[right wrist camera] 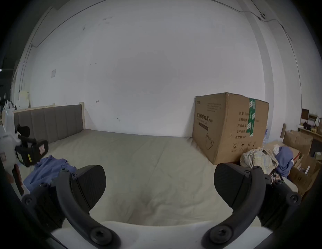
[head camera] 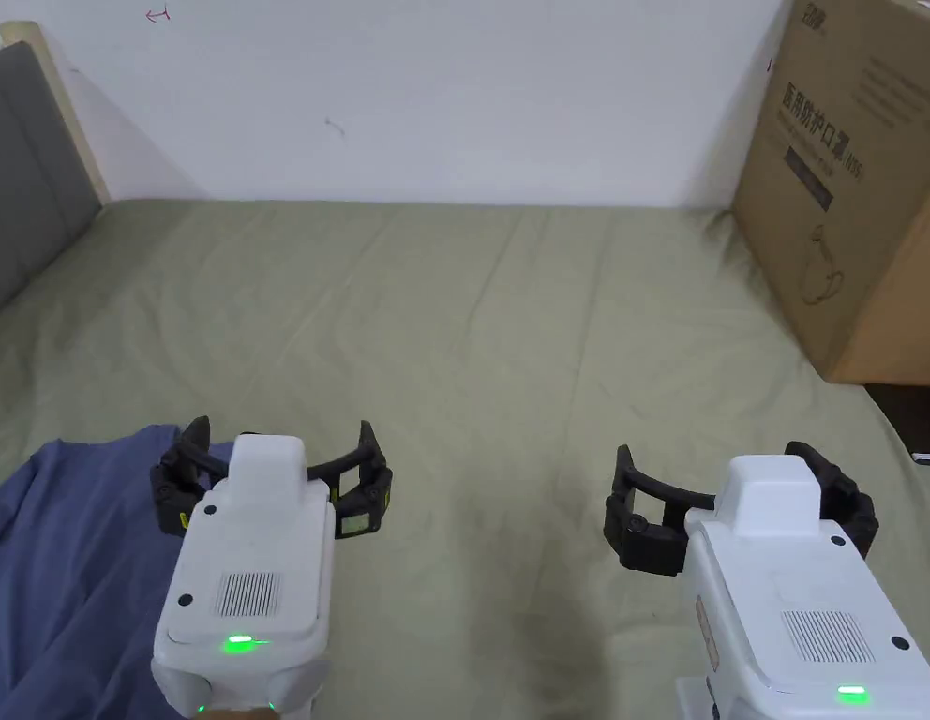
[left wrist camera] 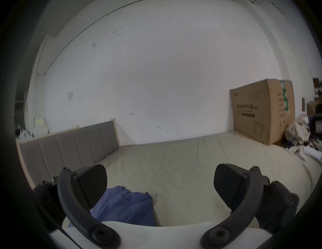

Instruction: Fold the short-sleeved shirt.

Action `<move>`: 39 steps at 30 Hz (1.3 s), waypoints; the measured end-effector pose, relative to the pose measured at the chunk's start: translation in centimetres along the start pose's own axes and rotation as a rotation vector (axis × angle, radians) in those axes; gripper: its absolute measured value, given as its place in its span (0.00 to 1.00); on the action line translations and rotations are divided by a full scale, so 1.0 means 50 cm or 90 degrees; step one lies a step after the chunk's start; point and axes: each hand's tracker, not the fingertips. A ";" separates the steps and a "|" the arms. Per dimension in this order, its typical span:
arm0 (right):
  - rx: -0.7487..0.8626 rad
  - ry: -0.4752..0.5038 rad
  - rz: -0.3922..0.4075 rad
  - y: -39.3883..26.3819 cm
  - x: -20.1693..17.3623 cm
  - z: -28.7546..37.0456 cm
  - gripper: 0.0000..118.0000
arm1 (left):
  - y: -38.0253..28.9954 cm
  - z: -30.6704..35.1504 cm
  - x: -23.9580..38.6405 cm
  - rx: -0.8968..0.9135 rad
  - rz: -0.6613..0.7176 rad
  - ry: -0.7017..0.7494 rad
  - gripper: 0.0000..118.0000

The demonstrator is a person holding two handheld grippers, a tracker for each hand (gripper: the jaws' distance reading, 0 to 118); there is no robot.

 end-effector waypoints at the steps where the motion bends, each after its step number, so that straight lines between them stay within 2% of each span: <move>1: -0.002 -0.001 -0.002 -0.002 0.000 0.000 0.99 | -0.002 0.001 0.003 -0.005 0.008 -0.001 1.00; 8: -0.006 -0.005 -0.025 -0.001 0.001 0.003 0.99 | -0.009 0.000 -0.015 -0.013 0.040 -0.014 1.00; 39: -0.006 -0.019 -0.020 0.002 0.011 0.010 0.99 | 0.007 0.004 -0.027 -0.006 0.068 -0.017 1.00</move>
